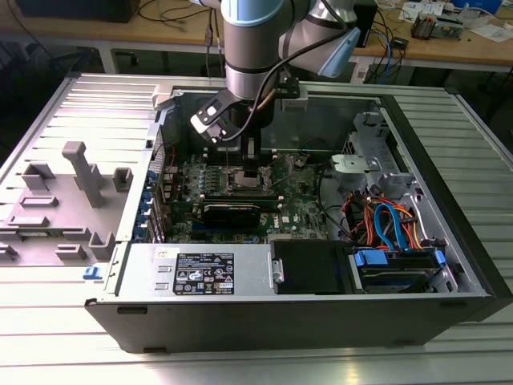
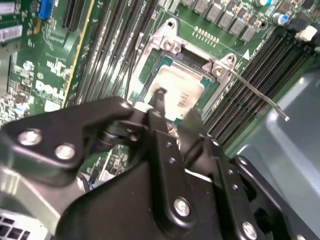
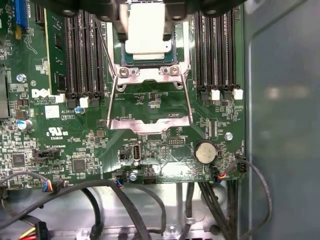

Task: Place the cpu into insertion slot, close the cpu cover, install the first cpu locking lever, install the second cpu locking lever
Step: 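Place the cpu into insertion slot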

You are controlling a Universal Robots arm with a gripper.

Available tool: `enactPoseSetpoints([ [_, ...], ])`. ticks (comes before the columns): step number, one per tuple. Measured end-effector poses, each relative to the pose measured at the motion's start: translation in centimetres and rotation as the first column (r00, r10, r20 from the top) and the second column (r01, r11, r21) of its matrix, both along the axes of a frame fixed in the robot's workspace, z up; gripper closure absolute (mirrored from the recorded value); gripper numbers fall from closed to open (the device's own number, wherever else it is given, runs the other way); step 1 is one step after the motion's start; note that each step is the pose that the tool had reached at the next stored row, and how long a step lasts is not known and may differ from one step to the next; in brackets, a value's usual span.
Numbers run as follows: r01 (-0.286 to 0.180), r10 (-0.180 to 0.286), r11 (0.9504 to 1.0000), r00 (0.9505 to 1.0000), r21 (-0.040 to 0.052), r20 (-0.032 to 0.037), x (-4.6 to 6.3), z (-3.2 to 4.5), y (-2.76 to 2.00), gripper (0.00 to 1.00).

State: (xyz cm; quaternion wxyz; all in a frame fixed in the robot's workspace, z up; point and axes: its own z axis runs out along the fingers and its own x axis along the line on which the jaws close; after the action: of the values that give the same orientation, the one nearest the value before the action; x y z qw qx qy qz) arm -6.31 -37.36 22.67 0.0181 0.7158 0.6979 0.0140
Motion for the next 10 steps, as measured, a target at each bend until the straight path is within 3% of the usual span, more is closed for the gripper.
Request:
enactPoseSetpoints([
  [3, -0.010, 0.010, 1.0000, 1.0000, -0.0001, 0.0000, 0.00, 0.00, 0.00, 0.73],
  [6, -0.014, 0.014, 0.9999, 0.9999, -0.0001, -0.0001, -0.01, 0.01, 0.00, 0.89],
  [10, -0.014, 0.014, 0.9999, 0.9999, -0.0001, -0.0001, -0.01, 0.01, 0.00, 0.89],
])
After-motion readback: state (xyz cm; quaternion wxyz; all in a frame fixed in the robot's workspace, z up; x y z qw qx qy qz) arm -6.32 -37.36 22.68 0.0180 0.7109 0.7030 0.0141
